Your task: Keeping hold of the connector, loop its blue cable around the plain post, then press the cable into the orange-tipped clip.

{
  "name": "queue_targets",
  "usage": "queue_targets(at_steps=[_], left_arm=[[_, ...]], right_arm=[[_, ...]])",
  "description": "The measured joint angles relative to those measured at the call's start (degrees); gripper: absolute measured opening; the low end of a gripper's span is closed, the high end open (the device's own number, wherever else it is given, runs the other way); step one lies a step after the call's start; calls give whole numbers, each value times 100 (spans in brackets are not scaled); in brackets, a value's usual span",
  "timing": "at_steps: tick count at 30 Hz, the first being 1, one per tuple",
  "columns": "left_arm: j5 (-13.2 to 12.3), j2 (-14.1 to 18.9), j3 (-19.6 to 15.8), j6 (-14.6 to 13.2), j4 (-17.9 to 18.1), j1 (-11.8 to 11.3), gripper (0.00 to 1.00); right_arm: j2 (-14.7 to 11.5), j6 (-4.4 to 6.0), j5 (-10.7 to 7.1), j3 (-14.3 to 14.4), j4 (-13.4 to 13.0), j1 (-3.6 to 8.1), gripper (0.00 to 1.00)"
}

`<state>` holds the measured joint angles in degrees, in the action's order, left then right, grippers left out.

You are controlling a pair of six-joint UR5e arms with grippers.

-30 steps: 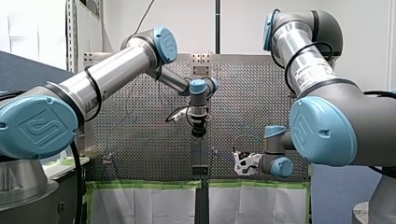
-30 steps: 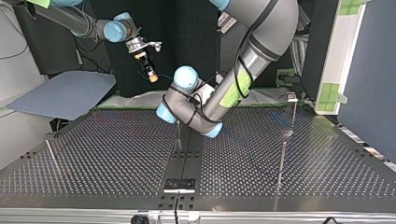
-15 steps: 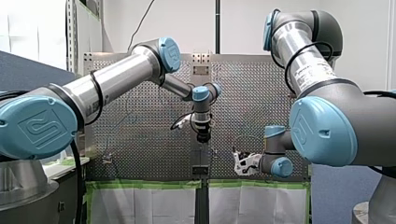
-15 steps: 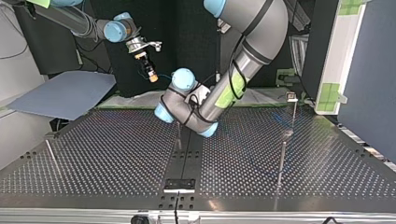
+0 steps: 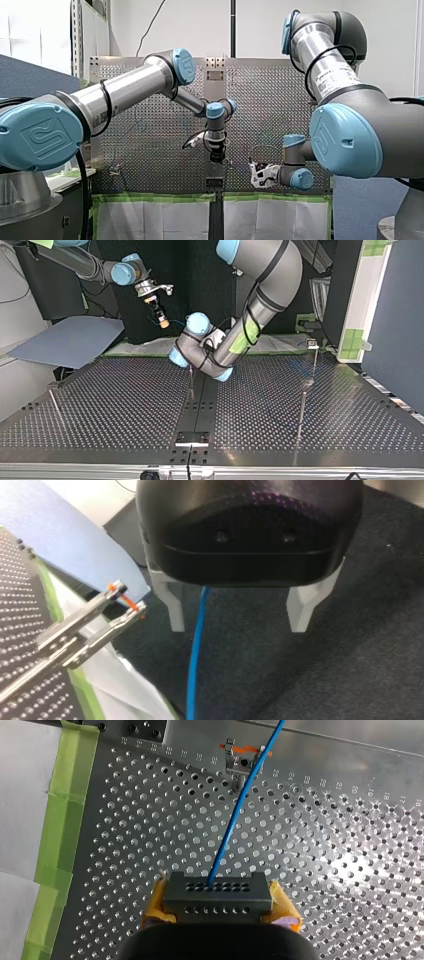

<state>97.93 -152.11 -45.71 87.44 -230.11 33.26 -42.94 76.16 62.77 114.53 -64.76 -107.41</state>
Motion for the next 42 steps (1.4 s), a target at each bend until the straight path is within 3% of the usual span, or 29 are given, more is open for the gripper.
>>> queue_targets(at_steps=[9,18,27,42], left_arm=[[-70,-4,-12,2,327,-66,100],[45,-30,-80,29,500,-150,100],[110,-437,55,114,727,-174,100],[299,-731,-392,305,1469,-348,100]], right_arm=[[-1,-12,-2,-4,6,-4,0],[-1,-28,0,-4,7,-3,0],[-1,-30,-3,-4,6,-5,0],[-1,-30,0,-21,6,20,0]])
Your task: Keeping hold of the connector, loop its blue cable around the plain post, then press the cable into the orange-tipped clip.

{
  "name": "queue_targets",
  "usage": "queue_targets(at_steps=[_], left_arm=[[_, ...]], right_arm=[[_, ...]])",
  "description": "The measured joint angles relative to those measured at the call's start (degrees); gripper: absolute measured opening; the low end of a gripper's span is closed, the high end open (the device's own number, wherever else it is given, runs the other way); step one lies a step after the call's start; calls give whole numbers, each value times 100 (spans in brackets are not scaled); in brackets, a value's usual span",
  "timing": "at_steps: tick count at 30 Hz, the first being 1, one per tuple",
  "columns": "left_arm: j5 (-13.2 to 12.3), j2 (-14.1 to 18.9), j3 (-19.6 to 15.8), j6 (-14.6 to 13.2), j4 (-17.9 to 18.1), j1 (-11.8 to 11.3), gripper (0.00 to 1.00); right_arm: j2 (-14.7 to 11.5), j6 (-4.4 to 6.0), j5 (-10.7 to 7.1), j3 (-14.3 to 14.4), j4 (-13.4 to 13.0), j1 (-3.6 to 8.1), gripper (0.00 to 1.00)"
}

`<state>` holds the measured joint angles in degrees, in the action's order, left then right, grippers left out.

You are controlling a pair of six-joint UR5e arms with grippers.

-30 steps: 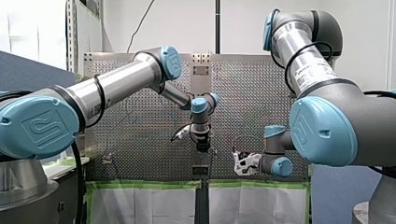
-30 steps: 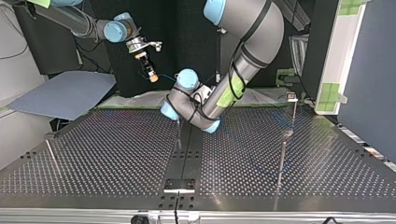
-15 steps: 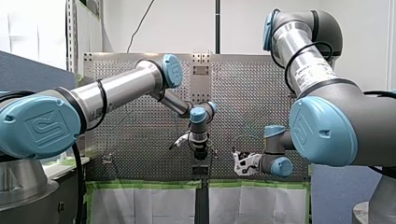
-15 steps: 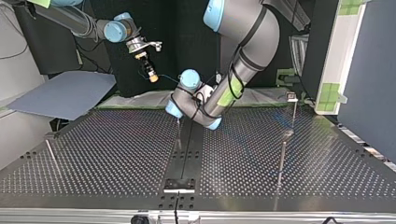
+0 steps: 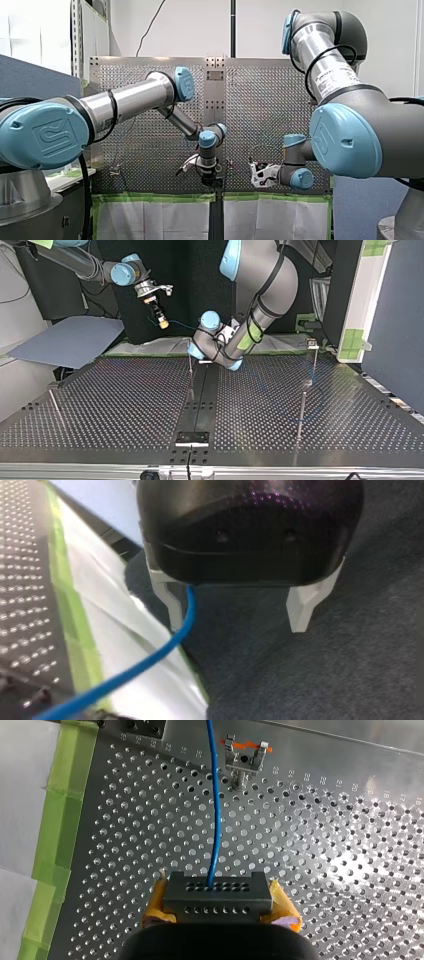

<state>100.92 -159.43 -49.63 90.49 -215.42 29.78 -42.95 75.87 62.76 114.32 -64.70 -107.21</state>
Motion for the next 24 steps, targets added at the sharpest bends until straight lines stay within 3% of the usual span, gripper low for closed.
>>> queue_targets(at_steps=[8,24], left_arm=[[126,-4,-28,54,436,-49,100],[115,-8,-573,138,1318,-187,100]], right_arm=[[0,0,0,-3,0,5,0],[1,0,0,-7,0,0,0]])
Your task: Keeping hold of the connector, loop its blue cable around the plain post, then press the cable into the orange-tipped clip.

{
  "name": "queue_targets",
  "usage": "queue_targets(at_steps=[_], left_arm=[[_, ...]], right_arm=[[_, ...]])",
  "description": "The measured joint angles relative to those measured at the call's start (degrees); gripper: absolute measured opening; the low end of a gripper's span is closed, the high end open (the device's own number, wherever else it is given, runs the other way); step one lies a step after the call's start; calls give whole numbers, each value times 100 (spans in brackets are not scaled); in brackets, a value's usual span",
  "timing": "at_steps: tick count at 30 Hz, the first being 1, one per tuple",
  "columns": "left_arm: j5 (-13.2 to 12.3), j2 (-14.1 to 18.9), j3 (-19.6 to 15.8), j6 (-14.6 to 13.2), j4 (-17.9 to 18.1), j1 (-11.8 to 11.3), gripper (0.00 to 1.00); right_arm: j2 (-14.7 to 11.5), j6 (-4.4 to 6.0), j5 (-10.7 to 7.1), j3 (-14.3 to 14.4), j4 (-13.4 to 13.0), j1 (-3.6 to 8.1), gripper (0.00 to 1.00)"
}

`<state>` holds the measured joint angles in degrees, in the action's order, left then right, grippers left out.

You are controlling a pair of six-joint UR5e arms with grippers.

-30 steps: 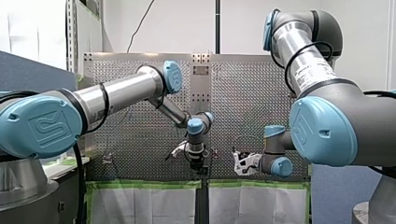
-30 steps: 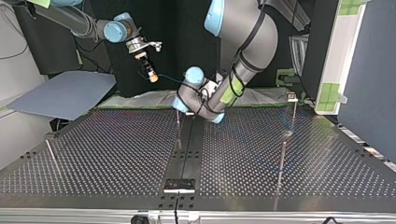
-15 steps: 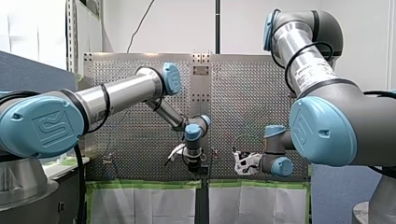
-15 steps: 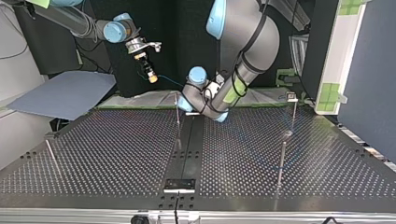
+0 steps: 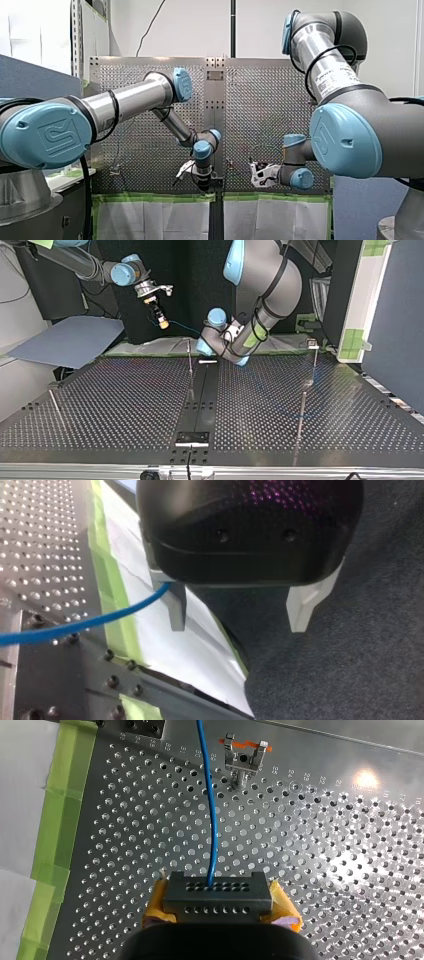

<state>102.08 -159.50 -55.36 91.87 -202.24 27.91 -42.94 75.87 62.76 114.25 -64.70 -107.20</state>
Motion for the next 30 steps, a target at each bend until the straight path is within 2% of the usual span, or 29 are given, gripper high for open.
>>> queue_targets(at_steps=[6,12,18,30], left_arm=[[-10,-19,-73,37,93,-35,100],[-47,-269,44,-19,-56,-32,100],[-75,-359,51,65,40,-47,100],[-92,-363,30,-130,127,-30,100]], right_arm=[[0,0,0,-2,0,-6,0],[-1,0,0,-2,0,-14,0],[0,0,0,-8,0,-15,0],[-1,3,0,-13,8,-24,0]])
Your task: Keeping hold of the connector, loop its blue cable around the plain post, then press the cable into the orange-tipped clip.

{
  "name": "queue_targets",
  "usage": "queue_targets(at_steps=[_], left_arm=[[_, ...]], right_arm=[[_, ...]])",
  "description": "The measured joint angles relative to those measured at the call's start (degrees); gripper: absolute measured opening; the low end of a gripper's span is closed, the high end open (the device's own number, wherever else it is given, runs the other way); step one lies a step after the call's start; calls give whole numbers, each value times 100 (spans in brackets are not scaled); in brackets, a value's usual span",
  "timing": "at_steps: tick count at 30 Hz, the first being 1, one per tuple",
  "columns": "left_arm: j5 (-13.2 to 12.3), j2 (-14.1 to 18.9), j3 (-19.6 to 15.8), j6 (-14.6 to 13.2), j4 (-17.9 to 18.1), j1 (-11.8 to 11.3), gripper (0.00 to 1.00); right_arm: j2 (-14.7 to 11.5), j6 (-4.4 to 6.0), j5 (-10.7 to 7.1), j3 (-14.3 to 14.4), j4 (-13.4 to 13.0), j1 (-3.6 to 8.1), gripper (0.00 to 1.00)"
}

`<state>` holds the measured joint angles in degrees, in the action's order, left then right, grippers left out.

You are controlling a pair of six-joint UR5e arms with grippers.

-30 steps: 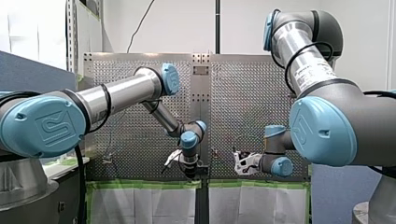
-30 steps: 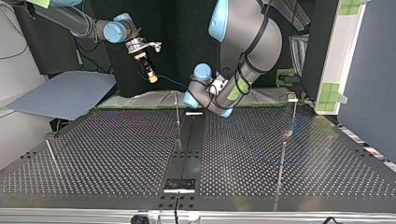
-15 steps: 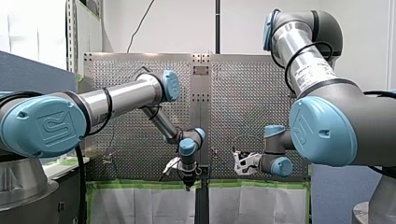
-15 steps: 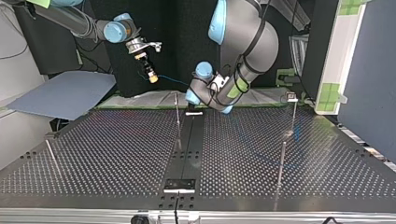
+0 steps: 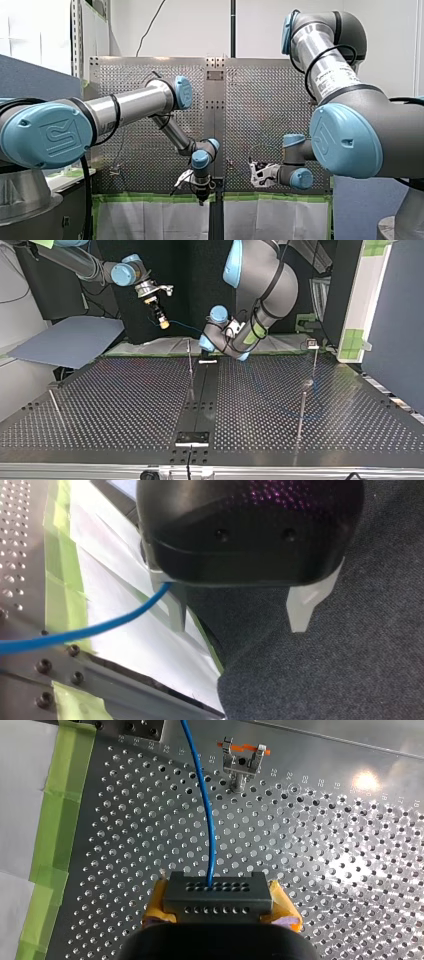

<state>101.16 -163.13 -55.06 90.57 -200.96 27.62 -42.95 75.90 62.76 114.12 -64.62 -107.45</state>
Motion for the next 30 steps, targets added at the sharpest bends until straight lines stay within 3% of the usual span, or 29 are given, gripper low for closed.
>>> queue_targets(at_steps=[9,18,30], left_arm=[[-59,12,-74,-183,162,31,100],[-63,175,-356,66,658,-1,100],[250,735,-1027,613,1335,-40,100]], right_arm=[[0,9,0,-2,-3,0,0],[1,21,3,-5,-7,0,0],[2,39,9,-6,-8,0,0]])
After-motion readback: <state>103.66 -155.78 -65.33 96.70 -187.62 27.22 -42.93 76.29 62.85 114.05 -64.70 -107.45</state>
